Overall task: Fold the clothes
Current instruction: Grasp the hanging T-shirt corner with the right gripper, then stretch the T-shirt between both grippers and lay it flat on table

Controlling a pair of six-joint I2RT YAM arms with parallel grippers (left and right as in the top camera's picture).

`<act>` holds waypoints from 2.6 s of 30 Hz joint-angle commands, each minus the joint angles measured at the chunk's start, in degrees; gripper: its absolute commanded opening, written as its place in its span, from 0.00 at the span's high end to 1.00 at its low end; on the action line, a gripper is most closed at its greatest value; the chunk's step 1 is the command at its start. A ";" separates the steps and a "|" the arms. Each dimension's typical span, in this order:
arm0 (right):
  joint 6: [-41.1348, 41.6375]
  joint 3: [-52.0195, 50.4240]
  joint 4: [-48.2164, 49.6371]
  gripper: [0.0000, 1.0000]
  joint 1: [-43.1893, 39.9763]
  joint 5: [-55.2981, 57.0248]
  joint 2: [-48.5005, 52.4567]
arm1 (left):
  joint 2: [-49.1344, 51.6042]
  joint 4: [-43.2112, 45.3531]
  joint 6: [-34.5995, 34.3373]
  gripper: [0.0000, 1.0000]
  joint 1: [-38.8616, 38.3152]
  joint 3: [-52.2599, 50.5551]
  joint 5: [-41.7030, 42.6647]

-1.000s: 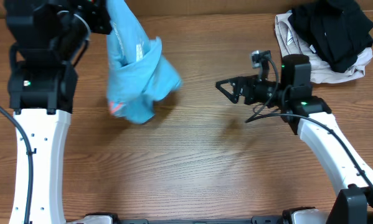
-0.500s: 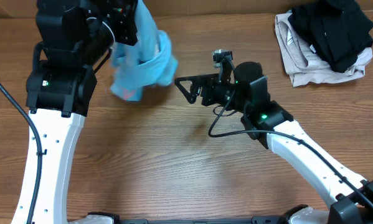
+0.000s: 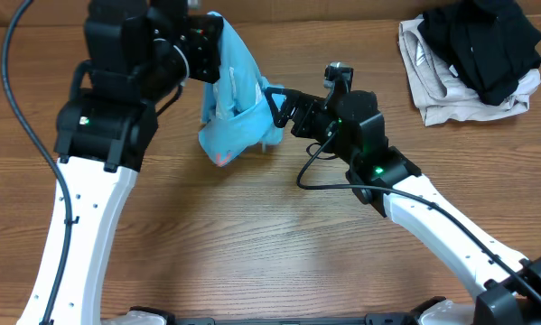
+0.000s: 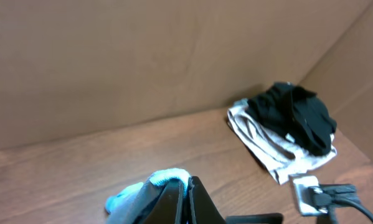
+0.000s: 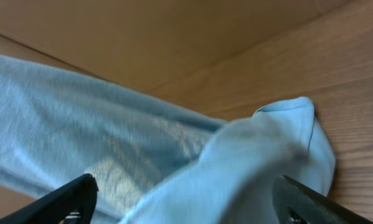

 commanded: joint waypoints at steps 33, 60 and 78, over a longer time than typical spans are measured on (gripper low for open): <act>1.01 1.40 -4.48 0.64 5.38 6.29 8.52 | 5.05 3.76 -0.87 0.96 -5.40 1.18 -4.76; -23.63 1.97 -35.98 0.91 -21.14 -2.10 -31.71 | -8.41 2.36 9.03 0.96 1.64 1.18 -35.17; -24.65 1.97 -45.09 0.96 -22.08 -2.16 -35.87 | -12.59 -3.30 10.82 0.96 1.64 1.18 -43.52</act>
